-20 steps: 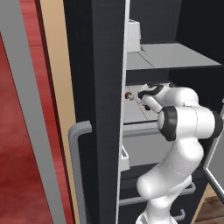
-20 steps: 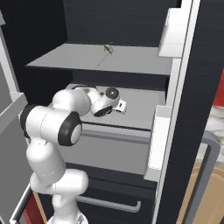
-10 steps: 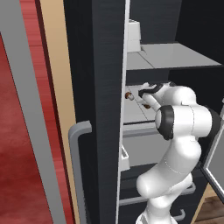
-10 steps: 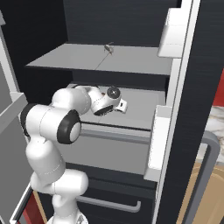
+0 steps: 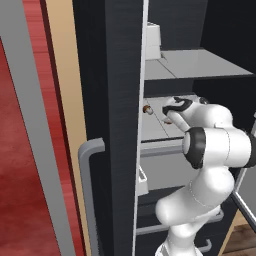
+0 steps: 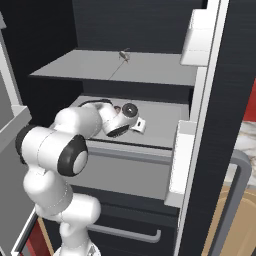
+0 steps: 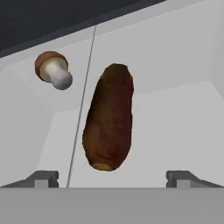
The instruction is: Transport the chicken drumstick and sweet potato to the fridge. Place the chicken drumstick on the rack containing meat and place the sweet potato on the rack containing the vegetable, ensuring meats and vegetables are on different racks.
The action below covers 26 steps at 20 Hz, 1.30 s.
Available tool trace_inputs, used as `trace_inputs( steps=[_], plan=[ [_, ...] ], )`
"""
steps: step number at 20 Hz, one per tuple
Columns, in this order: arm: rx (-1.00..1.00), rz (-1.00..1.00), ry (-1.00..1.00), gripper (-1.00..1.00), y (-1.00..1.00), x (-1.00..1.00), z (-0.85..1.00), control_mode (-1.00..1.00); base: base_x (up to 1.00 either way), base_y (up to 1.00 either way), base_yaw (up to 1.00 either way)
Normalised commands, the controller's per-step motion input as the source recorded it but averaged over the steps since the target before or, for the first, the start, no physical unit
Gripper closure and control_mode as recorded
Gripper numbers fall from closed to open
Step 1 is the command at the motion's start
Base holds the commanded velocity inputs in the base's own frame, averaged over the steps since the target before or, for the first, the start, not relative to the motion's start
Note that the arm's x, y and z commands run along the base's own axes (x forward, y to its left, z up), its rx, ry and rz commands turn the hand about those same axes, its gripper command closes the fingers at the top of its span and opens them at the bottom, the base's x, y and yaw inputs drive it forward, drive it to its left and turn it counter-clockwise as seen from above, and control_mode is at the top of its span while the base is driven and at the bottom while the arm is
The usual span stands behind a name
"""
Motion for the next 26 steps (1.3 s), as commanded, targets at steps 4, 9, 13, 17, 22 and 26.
trace_inputs(
  steps=[4, 9, 13, 17, 22, 26],
  plan=[
    [0.00, -0.01, 0.00, -1.00, 0.08, -0.73, 0.72, -1.00, 0.00, 0.00, 0.00],
    [-0.02, -0.02, 0.16, -1.00, 0.01, -0.40, 0.99, -1.00, 0.00, 0.00, 0.00],
    [-0.05, -0.03, 0.25, -1.00, 0.01, -0.55, 0.86, -1.00, 0.00, 0.00, 0.00],
    [-0.02, 0.00, 0.08, -1.00, -0.09, -0.95, 0.24, -1.00, 0.00, 0.00, 0.00],
    [-0.01, 0.00, 0.00, -1.00, -0.01, -1.00, 0.11, -1.00, 0.00, 0.00, 0.00],
    [-0.02, 0.00, 0.00, -1.00, 0.07, -0.99, 0.43, -1.00, 0.00, 0.00, 0.00]
  ],
)
